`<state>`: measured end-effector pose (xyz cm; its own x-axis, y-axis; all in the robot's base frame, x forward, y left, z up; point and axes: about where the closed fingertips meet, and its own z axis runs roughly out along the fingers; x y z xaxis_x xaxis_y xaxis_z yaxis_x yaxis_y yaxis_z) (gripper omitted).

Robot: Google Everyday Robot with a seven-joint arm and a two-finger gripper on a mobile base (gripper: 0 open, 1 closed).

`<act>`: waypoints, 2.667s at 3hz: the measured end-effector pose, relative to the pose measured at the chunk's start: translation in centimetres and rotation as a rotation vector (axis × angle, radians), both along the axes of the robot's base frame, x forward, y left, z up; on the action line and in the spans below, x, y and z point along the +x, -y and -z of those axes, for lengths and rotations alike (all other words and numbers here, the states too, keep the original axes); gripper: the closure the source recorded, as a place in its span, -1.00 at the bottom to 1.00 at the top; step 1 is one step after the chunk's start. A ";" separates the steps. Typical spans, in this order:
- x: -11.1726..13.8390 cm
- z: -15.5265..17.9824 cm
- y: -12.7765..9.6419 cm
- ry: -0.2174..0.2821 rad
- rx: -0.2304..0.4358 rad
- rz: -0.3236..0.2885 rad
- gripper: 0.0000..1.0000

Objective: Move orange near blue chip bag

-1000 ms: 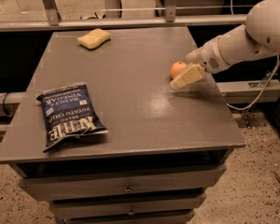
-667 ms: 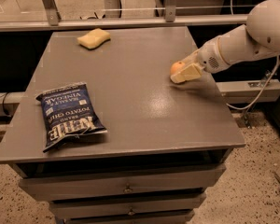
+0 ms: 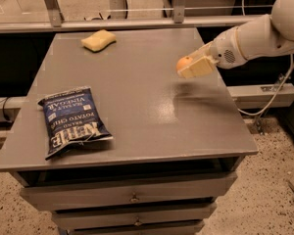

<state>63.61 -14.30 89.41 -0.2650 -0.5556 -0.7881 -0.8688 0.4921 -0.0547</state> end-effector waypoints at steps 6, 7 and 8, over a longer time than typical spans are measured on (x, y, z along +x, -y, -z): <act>-12.3 3.7 -24.2 0.033 0.130 -0.552 0.17; -11.9 4.5 -24.4 0.065 0.104 -0.562 -0.30; -11.4 4.5 -23.8 0.096 0.082 -0.558 -0.77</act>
Offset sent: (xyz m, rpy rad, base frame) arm -0.1076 0.1710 -0.0188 0.1160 0.0182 0.4074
